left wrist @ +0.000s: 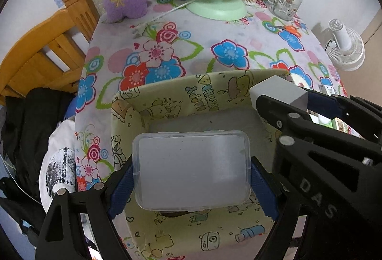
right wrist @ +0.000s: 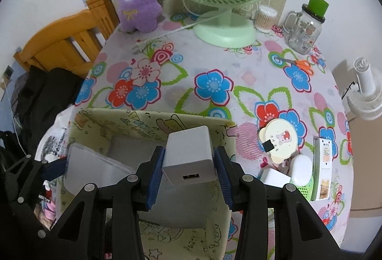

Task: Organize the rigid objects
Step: 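Open left gripper releasing the power bank while right gripper releases the cube inside the box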

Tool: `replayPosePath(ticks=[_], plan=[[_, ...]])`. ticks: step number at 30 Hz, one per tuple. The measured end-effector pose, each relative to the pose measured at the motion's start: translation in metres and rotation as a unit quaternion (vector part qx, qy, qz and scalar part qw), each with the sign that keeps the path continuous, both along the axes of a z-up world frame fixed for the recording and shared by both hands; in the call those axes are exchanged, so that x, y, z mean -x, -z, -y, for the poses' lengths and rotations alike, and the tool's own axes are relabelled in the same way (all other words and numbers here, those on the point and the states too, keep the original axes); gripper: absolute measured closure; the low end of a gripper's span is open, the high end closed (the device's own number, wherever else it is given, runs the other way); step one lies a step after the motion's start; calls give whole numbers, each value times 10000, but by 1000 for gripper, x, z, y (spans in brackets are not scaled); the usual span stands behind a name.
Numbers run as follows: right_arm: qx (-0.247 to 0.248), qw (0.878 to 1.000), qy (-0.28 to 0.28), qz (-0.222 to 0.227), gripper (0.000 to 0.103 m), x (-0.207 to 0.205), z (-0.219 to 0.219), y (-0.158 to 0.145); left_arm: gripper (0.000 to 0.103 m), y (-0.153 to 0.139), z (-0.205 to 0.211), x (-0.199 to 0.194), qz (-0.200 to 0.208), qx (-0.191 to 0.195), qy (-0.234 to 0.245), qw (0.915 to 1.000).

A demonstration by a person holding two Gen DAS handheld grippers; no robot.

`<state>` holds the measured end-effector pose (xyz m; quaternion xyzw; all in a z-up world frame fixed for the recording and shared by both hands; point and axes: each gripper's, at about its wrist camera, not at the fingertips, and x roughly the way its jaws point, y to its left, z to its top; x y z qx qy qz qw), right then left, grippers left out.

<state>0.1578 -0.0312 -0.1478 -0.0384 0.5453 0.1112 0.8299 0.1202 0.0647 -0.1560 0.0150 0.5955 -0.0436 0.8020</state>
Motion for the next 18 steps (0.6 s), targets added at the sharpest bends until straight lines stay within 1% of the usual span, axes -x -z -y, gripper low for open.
replayPosePath(ticks=[3,4,5,6,8,10,14,16,18], plan=[[5,9999,96,-45,55,-4,1,6,13,5,-2,-1,-92,-30,6,10000],[5,9999,113,-47,51,-5,2,7,13,6,-2,-2,-104,-32,-7,9999],[-14,9999,122,-60,49,-6,3,7,12,6,-2,-1,-80,-44,2,10000],[-83,9999,112,-81,47,-7,4,7,8,6,-1,-1,-39,-67,39,10000],[-165,9998,64,-113,41,-6,4,7,5,6,-1,-2,-40,-68,58,10000],[-247,9996,-19,-152,33,-4,3,6,4,7,-1,-2,-70,-44,62,9999],[-303,9993,-152,-142,23,4,2,1,2,7,0,-1,-102,-54,64,9999],[-213,9997,-130,-54,13,8,4,-3,1,4,2,2,-80,-88,92,9999],[-162,9998,-99,37,12,12,8,-7,0,2,3,4,-59,-100,103,9999]])
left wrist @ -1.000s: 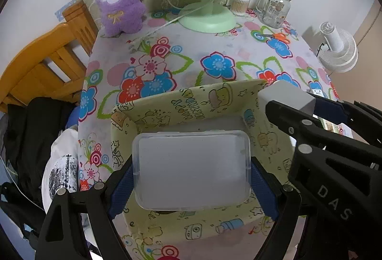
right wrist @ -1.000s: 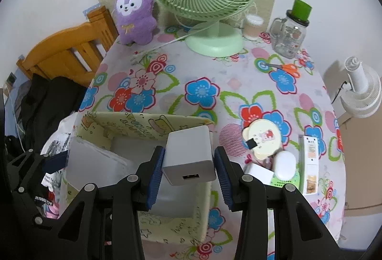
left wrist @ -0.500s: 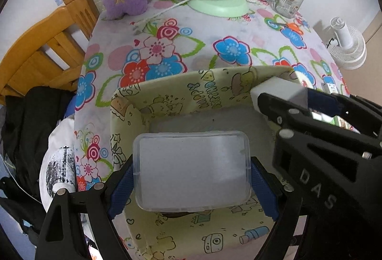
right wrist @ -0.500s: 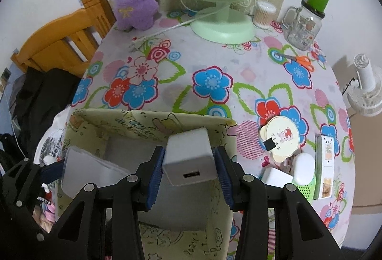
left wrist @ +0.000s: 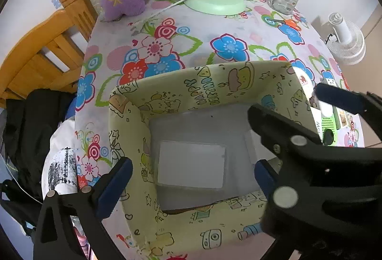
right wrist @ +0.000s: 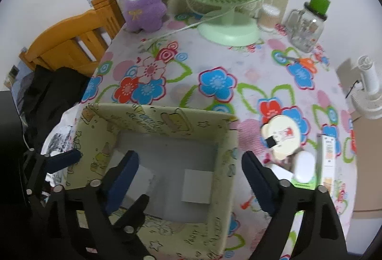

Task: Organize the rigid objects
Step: 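Open left gripper releasing the power bank while right gripper releases the cube inside the box, then withdraw both grippers from the box back toward the remaining white items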

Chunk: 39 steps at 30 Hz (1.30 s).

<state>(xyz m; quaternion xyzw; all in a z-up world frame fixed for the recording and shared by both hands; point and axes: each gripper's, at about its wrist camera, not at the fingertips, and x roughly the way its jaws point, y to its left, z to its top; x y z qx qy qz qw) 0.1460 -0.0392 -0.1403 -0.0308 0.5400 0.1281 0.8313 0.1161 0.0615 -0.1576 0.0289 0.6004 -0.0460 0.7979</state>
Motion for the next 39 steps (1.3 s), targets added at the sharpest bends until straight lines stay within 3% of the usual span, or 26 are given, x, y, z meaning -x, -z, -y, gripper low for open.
replayPosePath(ticks=[17,39], plan=[[-13,9999,139,24,12,31,40,-20,0,-31,26,22,212,108,91,9997],[28,9987,218,459,12,52,94,-62,1,-69,72,40,636,73,44,9979]])
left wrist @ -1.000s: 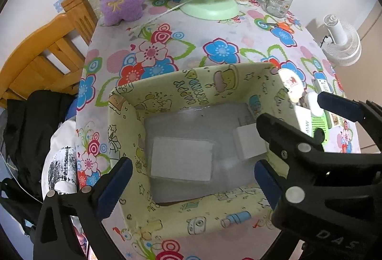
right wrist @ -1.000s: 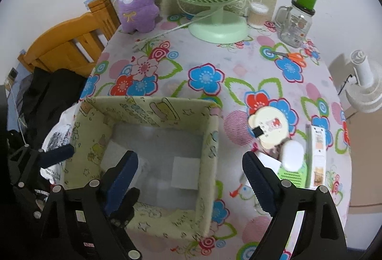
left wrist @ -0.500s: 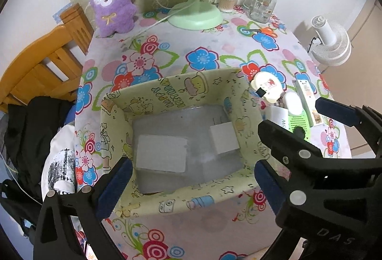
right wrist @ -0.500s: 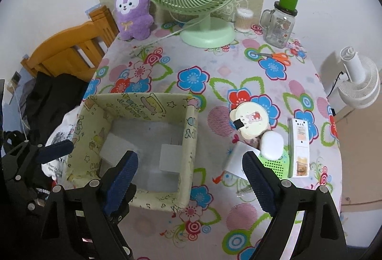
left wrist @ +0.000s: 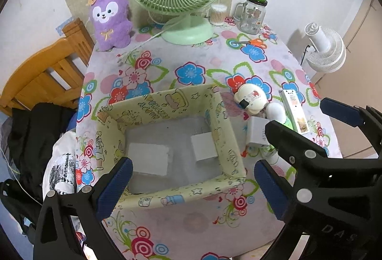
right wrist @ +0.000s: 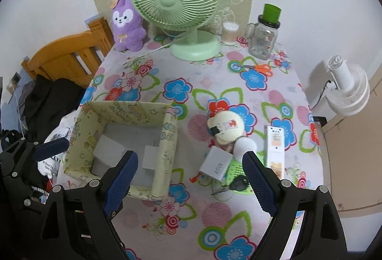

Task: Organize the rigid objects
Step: 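Withdraw both grippers from the box back toward the remaining white items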

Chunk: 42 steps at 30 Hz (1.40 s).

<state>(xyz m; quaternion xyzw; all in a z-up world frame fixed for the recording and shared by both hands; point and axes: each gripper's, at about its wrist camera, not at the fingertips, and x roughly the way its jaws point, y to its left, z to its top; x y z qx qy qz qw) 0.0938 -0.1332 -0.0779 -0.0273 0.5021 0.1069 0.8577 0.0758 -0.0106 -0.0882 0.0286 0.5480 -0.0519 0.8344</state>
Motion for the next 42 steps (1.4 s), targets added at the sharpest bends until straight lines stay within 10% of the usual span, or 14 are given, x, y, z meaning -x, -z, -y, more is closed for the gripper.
replayPosePath(ticks=[42], plan=[[-112,9998,128,98,12,3,134,3,6,9,119,-1,-38,211,-24,9998]])
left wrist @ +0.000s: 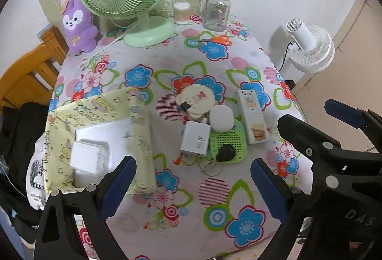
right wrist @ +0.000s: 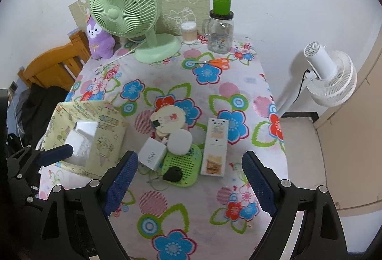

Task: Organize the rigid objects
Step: 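Withdraw both grippers from the box back toward the remaining white items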

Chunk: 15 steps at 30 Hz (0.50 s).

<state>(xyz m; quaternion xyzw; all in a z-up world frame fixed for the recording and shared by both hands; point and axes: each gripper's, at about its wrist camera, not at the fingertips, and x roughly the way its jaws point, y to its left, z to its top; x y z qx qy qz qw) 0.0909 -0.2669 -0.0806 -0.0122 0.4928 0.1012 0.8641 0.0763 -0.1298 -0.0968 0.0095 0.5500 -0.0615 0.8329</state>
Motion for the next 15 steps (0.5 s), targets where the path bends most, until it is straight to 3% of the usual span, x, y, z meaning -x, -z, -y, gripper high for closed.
replayPosePath(ticks=[7,15], plan=[[-21,10000,-62,10,13,-3,20,6,8,1,21,-3,173,-39,90,9998],[-12,9999,-139,-23,12,-10,34,14,10,15,37,-14,-50,-36,62,10000]])
